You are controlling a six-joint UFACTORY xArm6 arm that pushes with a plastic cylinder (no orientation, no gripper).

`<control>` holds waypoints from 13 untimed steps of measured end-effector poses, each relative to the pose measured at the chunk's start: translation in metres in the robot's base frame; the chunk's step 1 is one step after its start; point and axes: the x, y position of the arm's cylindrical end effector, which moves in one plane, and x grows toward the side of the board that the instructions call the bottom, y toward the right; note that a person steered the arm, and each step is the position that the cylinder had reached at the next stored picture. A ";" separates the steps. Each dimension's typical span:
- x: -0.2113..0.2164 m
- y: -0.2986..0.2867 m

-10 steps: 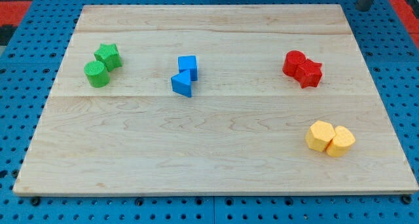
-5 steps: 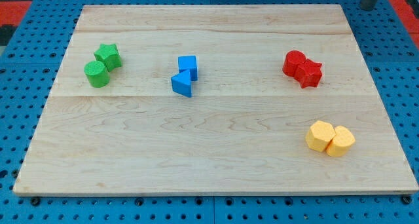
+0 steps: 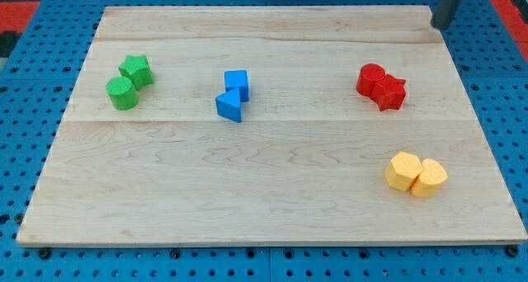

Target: Slide red circle and red star closer to the yellow hexagon

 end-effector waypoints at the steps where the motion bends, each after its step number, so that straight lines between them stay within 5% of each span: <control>1: 0.061 0.008; 3: 0.228 0.003; 6: 0.304 -0.004; 7: 0.348 -0.063; 10: 0.308 -0.207; 11: 0.252 -0.253; 13: 0.153 -0.252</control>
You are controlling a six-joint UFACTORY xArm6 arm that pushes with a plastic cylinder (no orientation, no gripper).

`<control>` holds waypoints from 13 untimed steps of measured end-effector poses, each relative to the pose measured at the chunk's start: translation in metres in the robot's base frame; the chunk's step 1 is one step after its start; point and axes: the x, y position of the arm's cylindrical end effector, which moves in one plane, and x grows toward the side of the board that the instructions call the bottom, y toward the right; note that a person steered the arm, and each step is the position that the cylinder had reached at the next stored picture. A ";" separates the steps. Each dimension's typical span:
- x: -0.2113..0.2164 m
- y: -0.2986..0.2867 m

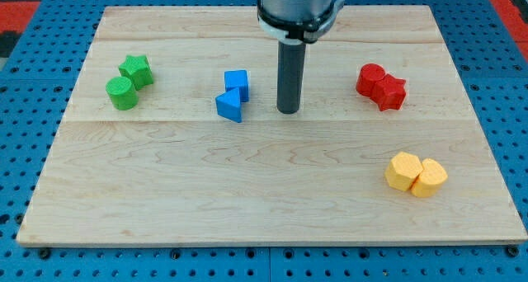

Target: Slide red circle and red star closer to the yellow hexagon

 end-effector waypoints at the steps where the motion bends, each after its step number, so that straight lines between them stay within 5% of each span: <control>1: -0.008 -0.016; 4: -0.045 -0.015; 6: -0.078 0.035; 8: -0.078 0.112; 10: -0.026 0.137; 13: -0.013 0.170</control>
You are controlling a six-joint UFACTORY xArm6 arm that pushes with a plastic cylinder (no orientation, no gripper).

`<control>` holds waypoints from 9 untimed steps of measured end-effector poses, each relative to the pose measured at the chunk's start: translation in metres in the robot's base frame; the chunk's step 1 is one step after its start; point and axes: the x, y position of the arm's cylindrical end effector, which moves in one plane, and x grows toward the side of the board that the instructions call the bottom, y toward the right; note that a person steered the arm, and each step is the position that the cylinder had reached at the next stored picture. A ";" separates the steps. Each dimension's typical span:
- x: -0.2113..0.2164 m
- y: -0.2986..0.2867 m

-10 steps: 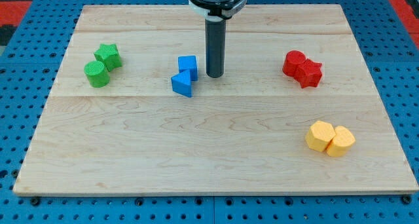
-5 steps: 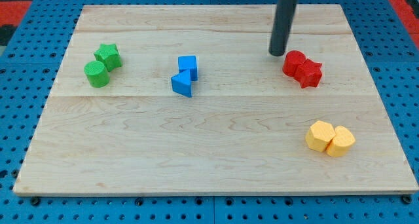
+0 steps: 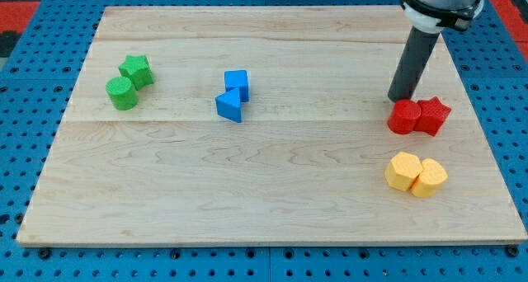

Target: Slide red circle and red star closer to the yellow hexagon

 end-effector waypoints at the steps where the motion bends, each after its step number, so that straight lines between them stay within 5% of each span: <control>1: -0.001 0.053; 2: 0.020 0.072; 4: 0.067 -0.009; 6: 0.005 -0.043; 9: 0.052 -0.082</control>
